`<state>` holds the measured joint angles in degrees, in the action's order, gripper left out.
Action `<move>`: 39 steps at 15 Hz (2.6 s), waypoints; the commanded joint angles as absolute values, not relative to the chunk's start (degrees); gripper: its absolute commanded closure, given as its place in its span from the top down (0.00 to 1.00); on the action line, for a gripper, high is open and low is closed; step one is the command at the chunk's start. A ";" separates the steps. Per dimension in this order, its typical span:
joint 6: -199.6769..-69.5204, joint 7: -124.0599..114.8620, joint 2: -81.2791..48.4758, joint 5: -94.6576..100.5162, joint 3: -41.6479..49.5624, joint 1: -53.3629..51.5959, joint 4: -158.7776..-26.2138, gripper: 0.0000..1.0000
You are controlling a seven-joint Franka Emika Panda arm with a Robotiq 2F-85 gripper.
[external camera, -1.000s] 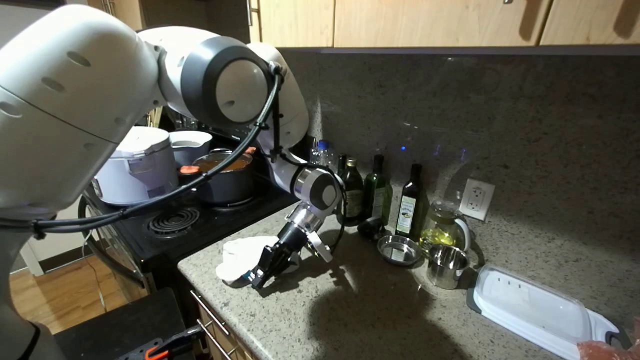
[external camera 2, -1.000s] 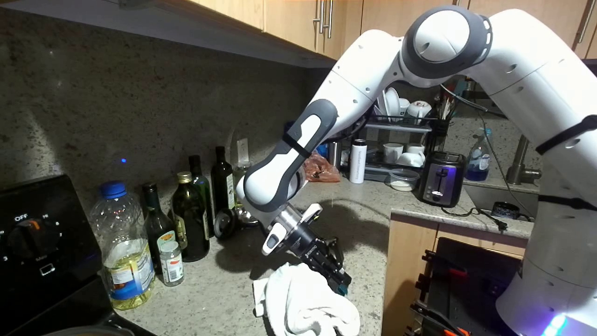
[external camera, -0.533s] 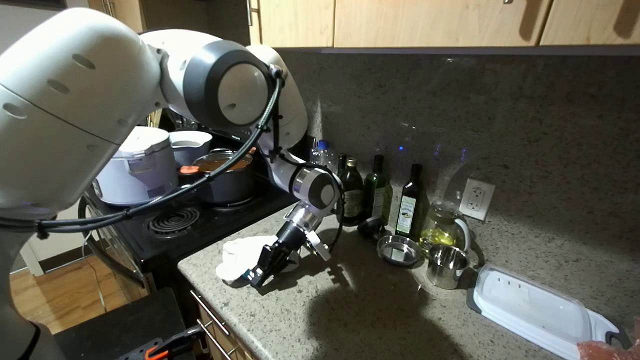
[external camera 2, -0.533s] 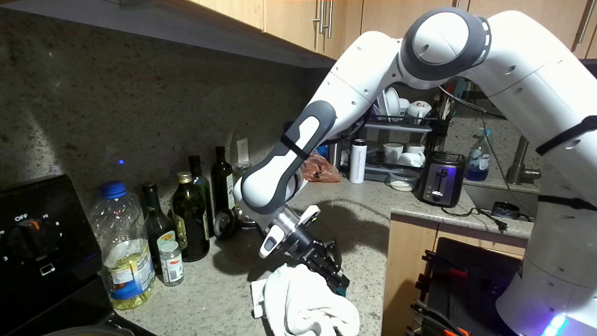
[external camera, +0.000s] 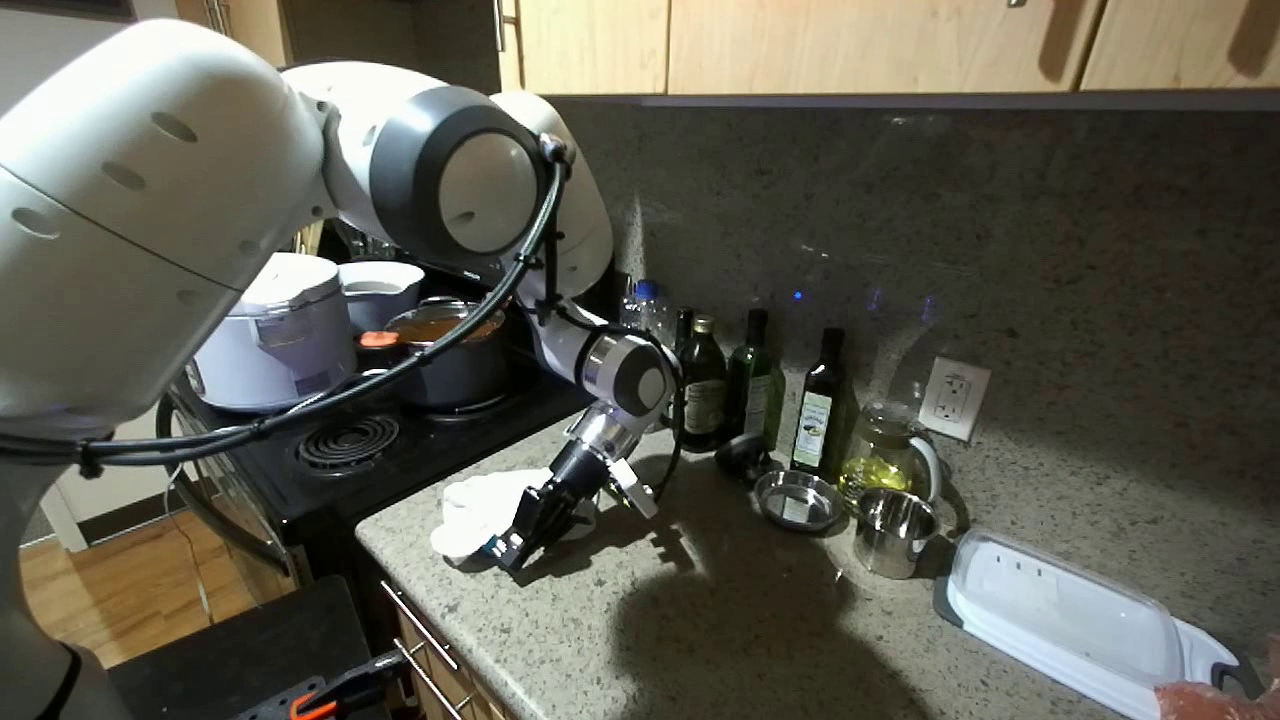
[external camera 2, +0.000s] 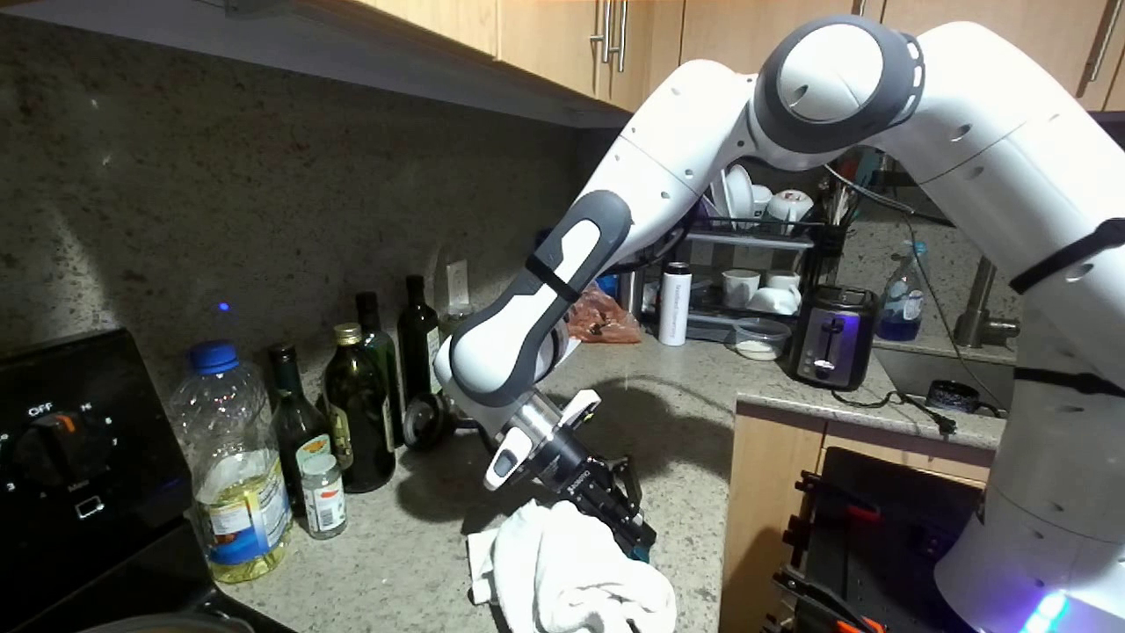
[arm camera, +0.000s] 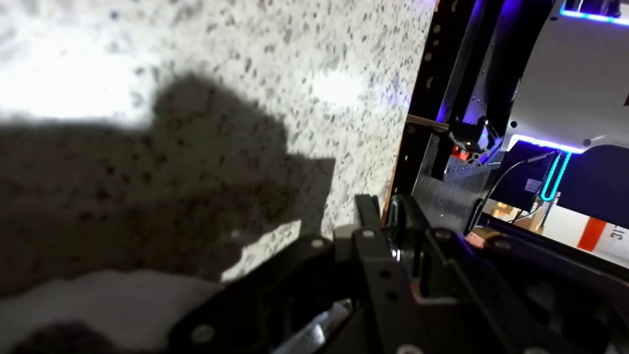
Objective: Put the peg on the cloth
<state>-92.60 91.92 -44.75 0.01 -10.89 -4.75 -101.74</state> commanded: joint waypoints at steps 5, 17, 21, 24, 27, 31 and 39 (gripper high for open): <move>-90.88 89.82 -45.03 0.76 -11.10 -4.83 -100.78 0.04; -91.07 87.79 -45.53 2.17 -10.62 -4.99 -100.86 0.04; -90.97 87.69 -45.47 2.25 -11.18 -5.10 -100.73 0.04; -90.84 87.81 -45.05 2.18 -11.46 -5.24 -100.78 0.04; -90.65 88.07 -44.61 2.17 -11.81 -5.28 -101.04 0.04; -90.09 88.28 -44.16 2.58 -11.67 -5.07 -101.62 0.04; -86.33 88.22 -45.06 3.37 -11.90 -5.61 -100.64 0.04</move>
